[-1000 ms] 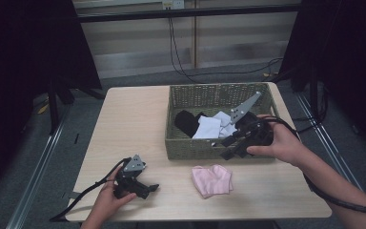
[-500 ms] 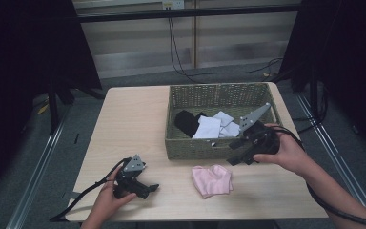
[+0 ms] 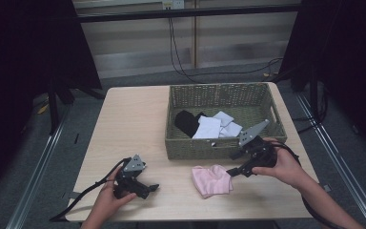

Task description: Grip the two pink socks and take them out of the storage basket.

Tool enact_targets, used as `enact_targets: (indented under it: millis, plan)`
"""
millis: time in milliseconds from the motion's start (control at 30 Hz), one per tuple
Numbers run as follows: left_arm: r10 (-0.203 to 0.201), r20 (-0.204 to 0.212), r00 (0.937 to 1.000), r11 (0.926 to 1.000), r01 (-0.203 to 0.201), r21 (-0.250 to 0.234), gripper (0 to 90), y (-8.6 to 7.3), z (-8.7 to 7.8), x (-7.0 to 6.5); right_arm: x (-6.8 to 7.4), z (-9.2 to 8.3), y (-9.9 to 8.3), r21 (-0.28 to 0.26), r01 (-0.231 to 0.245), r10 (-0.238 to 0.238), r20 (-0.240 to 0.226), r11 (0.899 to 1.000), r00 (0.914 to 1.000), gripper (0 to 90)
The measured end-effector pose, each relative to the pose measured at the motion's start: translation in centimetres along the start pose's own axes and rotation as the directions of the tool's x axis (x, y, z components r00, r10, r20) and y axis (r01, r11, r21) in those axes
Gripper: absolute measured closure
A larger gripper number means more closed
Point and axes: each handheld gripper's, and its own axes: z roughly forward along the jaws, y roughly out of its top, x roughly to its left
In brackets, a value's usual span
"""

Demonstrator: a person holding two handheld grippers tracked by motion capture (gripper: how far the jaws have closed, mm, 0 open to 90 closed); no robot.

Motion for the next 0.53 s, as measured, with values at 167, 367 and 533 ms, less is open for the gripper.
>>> enact_targets:
  millis: [167, 367, 533]
  plan:
    - [0.0, 0.0, 1.0, 1.0, 0.0, 0.0, 0.0, 0.0, 0.0, 0.0, -0.1, 1.9, -1.8, 0.01, -0.006, 0.006, 0.024, 1.0, 0.9997, 31.4]
    - [0.004, 0.001, 1.0, 1.0, -0.004, 0.004, 0.0, 0.0, 0.0, 0.0, -0.4, 3.9, -4.4, 0.003, 0.0, 0.0, 0.079, 1.0, 0.9968, 29.2]
    - [0.004, 0.001, 1.0, 1.0, -0.004, 0.004, 0.0, 0.0, 0.0, 0.0, 0.0, 4.3, -5.0, 0.036, 0.061, -0.065, 0.144, 0.997, 0.9875, 27.0]
